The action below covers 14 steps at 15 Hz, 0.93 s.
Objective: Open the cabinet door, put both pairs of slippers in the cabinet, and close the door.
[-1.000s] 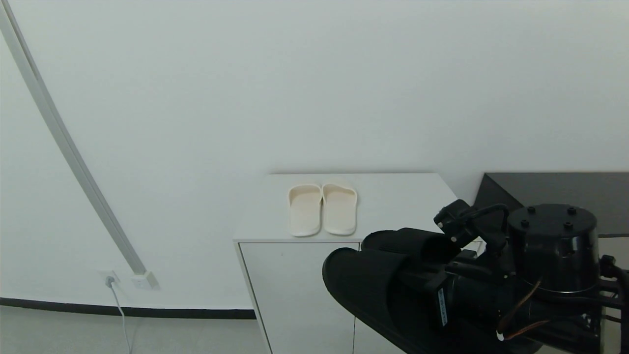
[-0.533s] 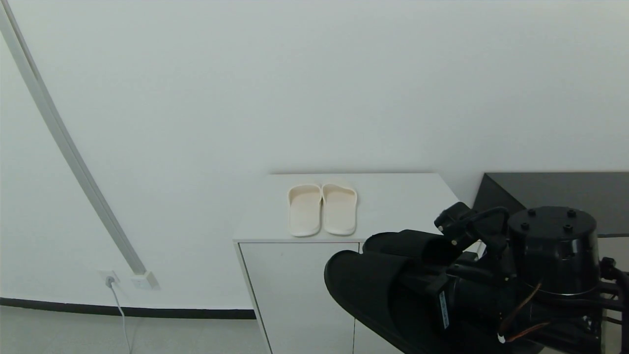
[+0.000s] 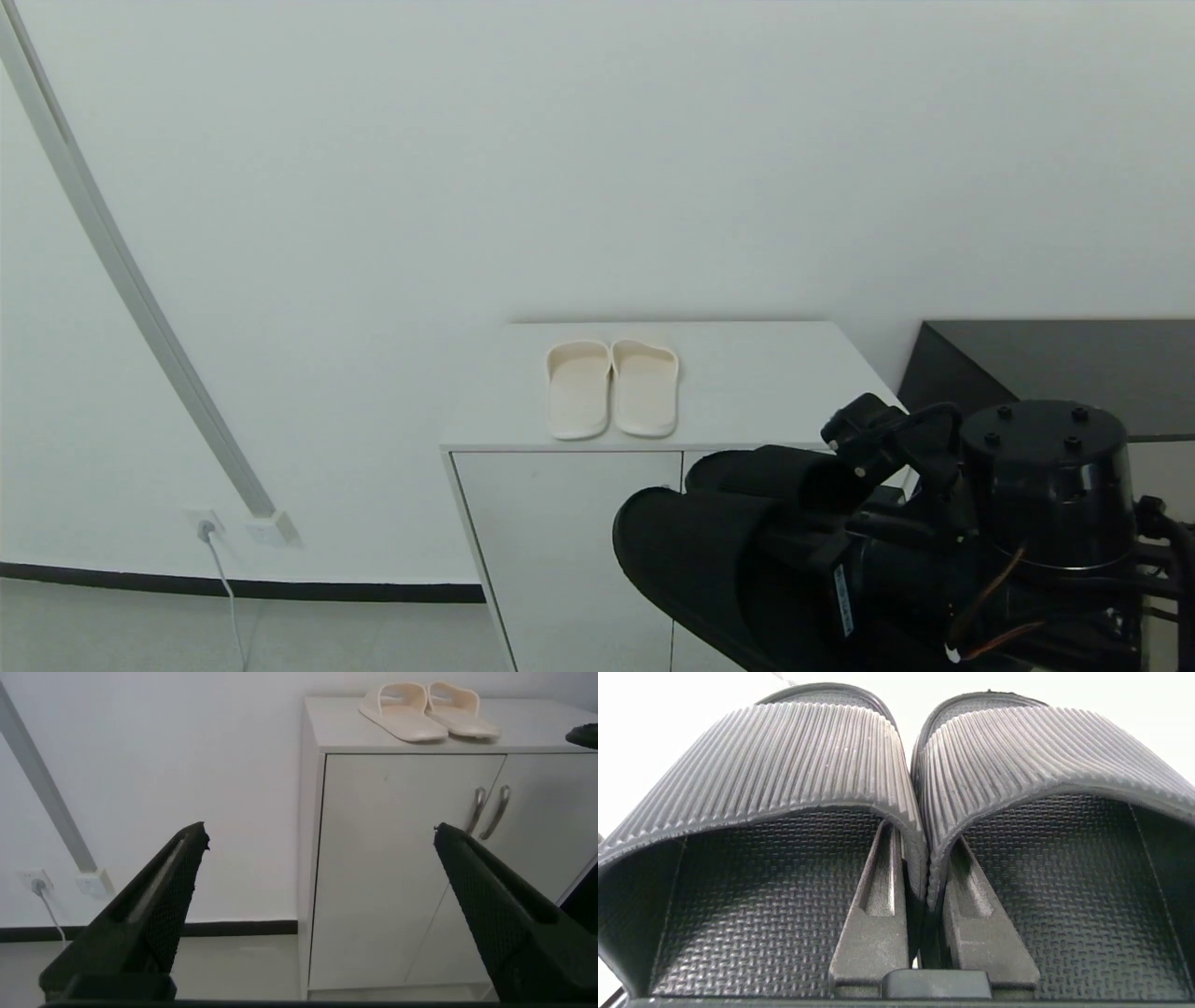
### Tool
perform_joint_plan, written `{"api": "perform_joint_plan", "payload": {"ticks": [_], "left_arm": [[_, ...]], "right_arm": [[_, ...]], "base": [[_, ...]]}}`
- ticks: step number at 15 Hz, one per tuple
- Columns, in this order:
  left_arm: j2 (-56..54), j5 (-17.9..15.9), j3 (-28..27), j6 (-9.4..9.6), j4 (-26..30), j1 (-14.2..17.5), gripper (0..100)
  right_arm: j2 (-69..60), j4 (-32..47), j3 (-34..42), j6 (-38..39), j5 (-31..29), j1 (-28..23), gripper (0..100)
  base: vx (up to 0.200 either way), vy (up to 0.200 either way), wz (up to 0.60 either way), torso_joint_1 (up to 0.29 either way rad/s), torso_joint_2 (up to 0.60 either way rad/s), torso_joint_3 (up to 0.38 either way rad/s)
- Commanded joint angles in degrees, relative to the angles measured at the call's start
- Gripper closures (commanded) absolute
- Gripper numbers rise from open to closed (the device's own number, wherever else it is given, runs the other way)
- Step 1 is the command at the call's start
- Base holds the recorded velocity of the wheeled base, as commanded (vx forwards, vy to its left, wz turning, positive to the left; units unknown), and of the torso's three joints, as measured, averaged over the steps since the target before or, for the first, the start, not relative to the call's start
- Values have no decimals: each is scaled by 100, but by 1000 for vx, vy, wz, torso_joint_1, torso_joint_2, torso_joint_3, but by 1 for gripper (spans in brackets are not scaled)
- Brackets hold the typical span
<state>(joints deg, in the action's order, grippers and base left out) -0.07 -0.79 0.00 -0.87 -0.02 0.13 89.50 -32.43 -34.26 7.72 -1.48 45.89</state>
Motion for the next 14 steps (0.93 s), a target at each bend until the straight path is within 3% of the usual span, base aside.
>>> {"api": "perform_joint_plan", "payload": {"ticks": [1, 14], "left_arm": [[7, 0, 0, -1, 2, 4, 0], [7, -17, 0, 16, 2, 4, 0]], "right_arm": [[32, 0, 15, 2, -2, -1, 100], [120, 0, 51, -7, -11, 35, 100]], "base": [[0, 0, 0, -159, 388, 212], [0, 0, 0, -212, 520, 301]]}}
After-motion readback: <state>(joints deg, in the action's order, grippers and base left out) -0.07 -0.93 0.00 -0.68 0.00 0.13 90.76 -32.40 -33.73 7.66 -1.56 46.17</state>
